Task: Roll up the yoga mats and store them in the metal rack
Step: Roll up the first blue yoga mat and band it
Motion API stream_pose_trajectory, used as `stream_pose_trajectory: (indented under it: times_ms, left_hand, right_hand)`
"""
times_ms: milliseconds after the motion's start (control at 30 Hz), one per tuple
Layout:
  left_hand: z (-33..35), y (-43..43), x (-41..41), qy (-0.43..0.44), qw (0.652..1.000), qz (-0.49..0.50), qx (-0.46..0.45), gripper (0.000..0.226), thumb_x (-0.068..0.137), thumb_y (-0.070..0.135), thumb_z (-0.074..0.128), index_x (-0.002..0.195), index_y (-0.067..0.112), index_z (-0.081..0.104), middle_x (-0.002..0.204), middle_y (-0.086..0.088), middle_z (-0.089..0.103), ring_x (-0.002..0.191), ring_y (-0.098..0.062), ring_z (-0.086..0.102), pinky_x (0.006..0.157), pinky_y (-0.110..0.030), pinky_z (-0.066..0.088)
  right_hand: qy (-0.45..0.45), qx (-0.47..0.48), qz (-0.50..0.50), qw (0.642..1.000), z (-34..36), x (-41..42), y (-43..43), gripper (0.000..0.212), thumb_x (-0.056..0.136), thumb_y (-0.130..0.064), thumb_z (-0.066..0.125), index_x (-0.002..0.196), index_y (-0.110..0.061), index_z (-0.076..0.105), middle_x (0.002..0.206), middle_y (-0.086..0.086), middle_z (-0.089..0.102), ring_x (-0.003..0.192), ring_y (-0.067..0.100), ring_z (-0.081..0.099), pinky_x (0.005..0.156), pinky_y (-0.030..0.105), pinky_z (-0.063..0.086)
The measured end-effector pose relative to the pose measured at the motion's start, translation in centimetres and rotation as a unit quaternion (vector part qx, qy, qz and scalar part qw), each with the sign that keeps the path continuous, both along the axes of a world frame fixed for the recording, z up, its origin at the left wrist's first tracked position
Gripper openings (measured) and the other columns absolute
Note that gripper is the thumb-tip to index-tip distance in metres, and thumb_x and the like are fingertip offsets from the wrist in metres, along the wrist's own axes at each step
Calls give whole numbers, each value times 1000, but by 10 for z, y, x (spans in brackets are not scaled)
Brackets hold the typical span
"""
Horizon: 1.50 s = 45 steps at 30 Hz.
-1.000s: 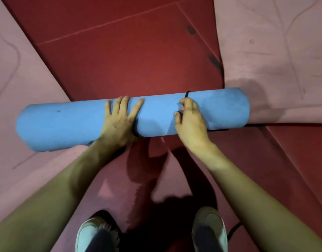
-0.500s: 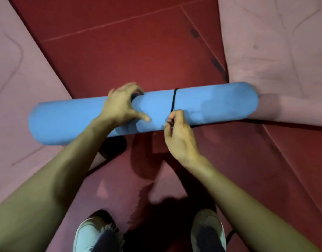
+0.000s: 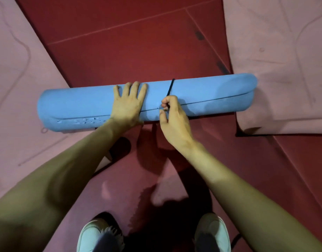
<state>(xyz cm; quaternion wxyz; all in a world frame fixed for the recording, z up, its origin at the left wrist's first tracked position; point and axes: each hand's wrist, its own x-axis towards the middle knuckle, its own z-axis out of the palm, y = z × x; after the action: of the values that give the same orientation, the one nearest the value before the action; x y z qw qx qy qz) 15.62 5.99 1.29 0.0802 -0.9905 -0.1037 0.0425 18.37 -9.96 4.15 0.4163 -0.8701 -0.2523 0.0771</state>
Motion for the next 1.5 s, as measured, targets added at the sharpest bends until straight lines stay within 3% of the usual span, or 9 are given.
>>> stream_pose_trajectory:
  times_ms: [267,467,700,833,967,1033,1200,1367,1500]
  left_hand:
    - [23,0,-15,44,926,48,-371,101,44,71,75,133,33,49,137,7,50,126,-18,47,104,-35,38]
    - [4,6,-20,-187,951,66,-238,58,83,54,45,108,9,70,117,-11,67,109,-30,62,103,-52,32]
    - [-15,-13,-40,-2,999,3,-44,135,50,76,71,147,-4,23,151,-20,30,138,-34,32,103,-71,20]
    - [4,21,-14,-38,984,34,-171,125,51,61,81,151,17,21,153,-19,17,142,-34,14,110,-62,4]
    - [-12,40,-28,-269,933,66,-228,59,81,53,55,123,11,62,128,-17,54,117,-34,49,103,-48,27]
    - [-19,38,-28,-238,947,98,-192,55,89,43,48,134,12,53,140,-16,47,131,-33,42,110,-55,16]
    - [-16,43,-20,-6,995,88,-50,123,66,46,79,153,18,-2,158,-19,0,146,-34,1,112,-60,2]
    - [0,51,-12,-92,987,105,-77,97,62,38,79,145,20,33,139,-18,39,123,-36,38,104,-55,22]
    - [15,40,-26,-3,978,125,-167,111,52,60,81,145,32,28,138,-8,43,122,-31,37,100,-51,28]
  right_hand:
    - [6,-2,32,999,5,-6,2,21,88,-4,53,108,-1,47,101,12,63,96,29,60,79,33,41]
    - [44,-14,22,999,2,-2,5,20,91,-5,50,110,-1,44,93,2,53,90,29,58,65,25,31]
    - [129,-25,-18,991,-23,0,-2,25,91,-8,53,115,-4,47,107,11,62,102,30,59,87,36,44]
    - [148,-42,-13,988,-37,4,-12,26,87,-2,53,113,-7,49,100,4,63,100,28,59,91,40,45]
    - [212,-16,-21,977,-46,21,-8,34,85,7,52,115,-8,50,107,3,61,102,22,59,95,28,41]
    - [245,4,-28,969,-49,25,4,35,85,8,52,117,-6,50,111,7,60,101,21,57,96,30,41]
    - [193,0,-12,981,-50,30,24,35,86,-1,57,120,-6,50,110,3,56,104,11,47,84,12,31]
    - [175,92,-46,979,-43,31,30,20,89,-2,56,109,-6,55,93,1,56,91,13,51,77,6,34]
    - [156,144,-76,974,-29,37,28,15,88,0,56,94,-13,53,75,-11,51,72,5,50,73,13,40]
